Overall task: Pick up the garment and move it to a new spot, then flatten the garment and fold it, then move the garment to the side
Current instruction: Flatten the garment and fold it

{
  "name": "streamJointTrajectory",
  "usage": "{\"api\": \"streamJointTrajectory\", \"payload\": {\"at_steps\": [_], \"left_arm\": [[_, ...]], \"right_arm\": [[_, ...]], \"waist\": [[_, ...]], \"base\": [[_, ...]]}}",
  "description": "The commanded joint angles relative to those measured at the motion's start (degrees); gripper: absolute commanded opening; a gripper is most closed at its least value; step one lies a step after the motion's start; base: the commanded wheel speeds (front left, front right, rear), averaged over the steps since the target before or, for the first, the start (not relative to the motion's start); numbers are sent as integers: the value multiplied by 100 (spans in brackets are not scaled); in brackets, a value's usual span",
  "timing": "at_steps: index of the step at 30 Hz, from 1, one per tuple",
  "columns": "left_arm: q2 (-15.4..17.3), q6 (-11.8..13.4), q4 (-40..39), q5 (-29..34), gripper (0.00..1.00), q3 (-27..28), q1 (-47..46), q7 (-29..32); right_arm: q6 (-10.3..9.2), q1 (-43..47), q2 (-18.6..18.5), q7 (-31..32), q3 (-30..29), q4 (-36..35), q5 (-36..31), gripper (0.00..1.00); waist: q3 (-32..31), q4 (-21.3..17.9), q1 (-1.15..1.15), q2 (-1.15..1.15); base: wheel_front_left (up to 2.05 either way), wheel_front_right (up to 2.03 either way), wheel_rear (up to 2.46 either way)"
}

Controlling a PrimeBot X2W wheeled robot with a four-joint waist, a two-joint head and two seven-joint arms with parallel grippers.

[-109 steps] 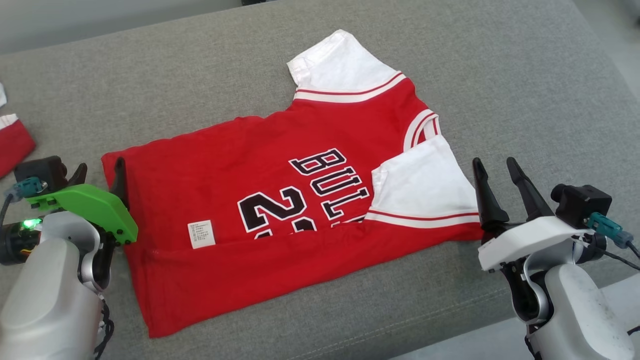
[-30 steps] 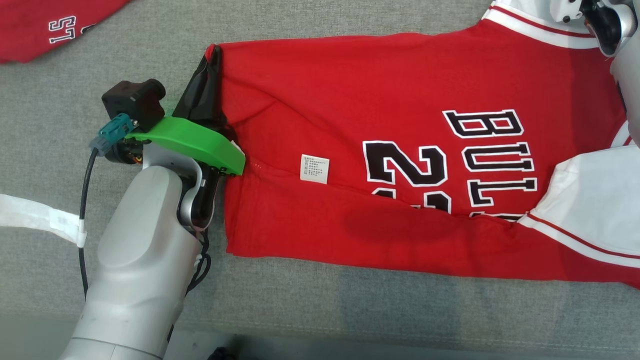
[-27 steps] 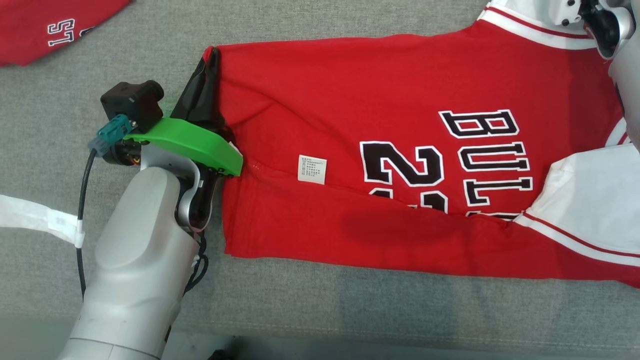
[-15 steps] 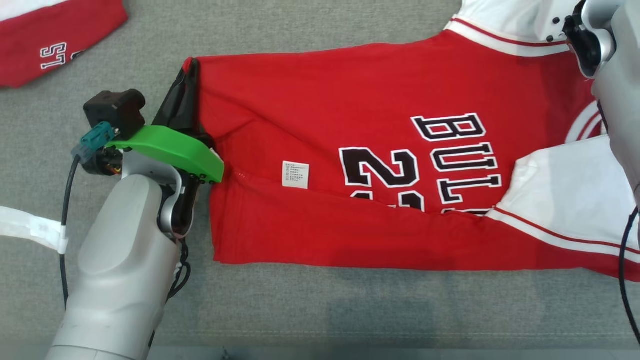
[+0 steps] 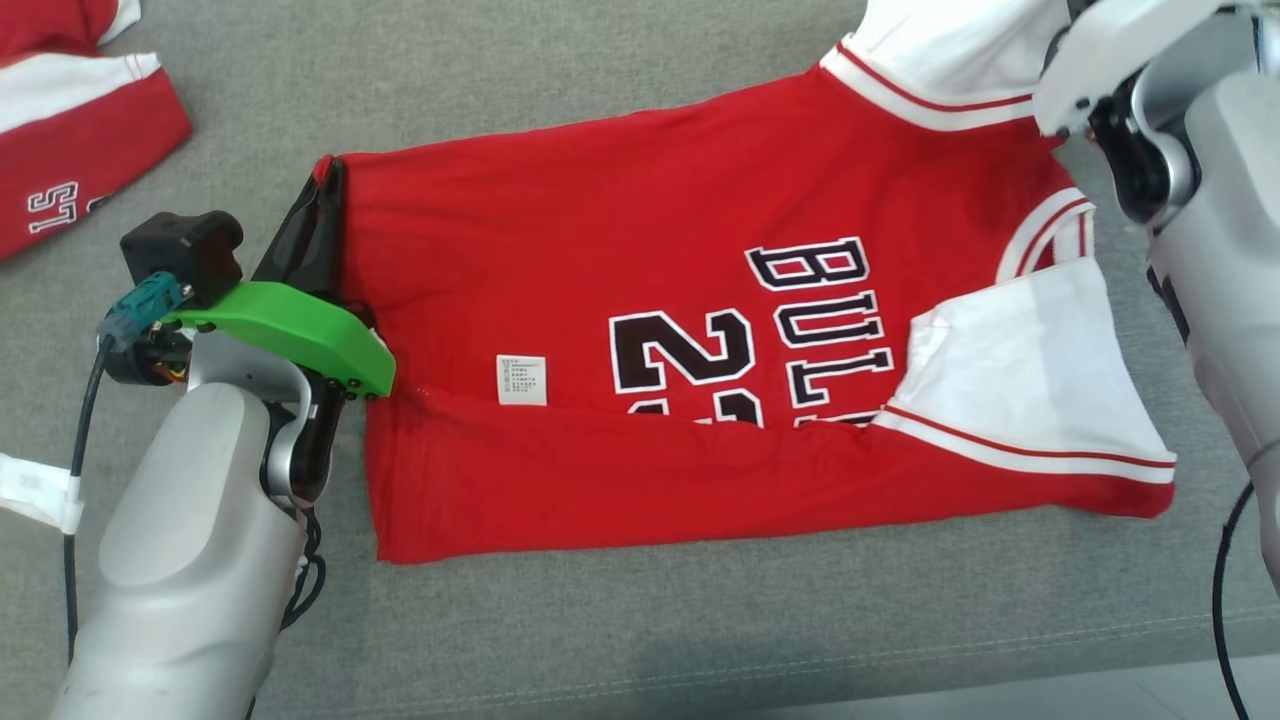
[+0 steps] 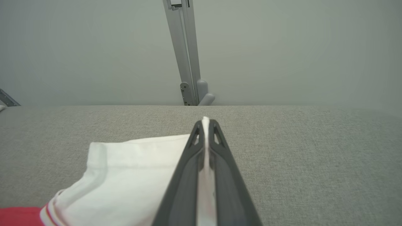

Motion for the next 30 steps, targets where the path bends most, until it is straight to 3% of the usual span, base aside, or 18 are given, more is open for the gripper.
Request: {"api": "streamJointTrajectory", "payload": {"at_steps": [1,11,17,23,30], "left_arm": [[96,37,-67,39,0,-5,93,34],[342,-85,-523,-26,0,-150,610,141],[422,78,-938,-156,0,-88,1259,52],[265,214,-1237,-321,0,-118,1945,1],[48,260,-1056,-399,0,-189,2237,-147]], "right_arm": [[-10,290,-113,-81,89,-230,179,0],[-10,1832,-572,-429,167,-1530,889,0],[-10,3024,-659,-593,-105,-2232,1049,0],[-9,3956,-490,-592,-468,-2749,899,0],[-9,4560,-190,-564,-881,-3037,482,0]], "waist": [[-238,-212,0,53],[-687,-296,0,53],[-914,-285,0,53],[-1018,-285,0,53],[-1073,-286,0,53]], "base": [[0,0,0],[0,0,0],[0,0,0],[0,0,0],[0,0,0]]}}
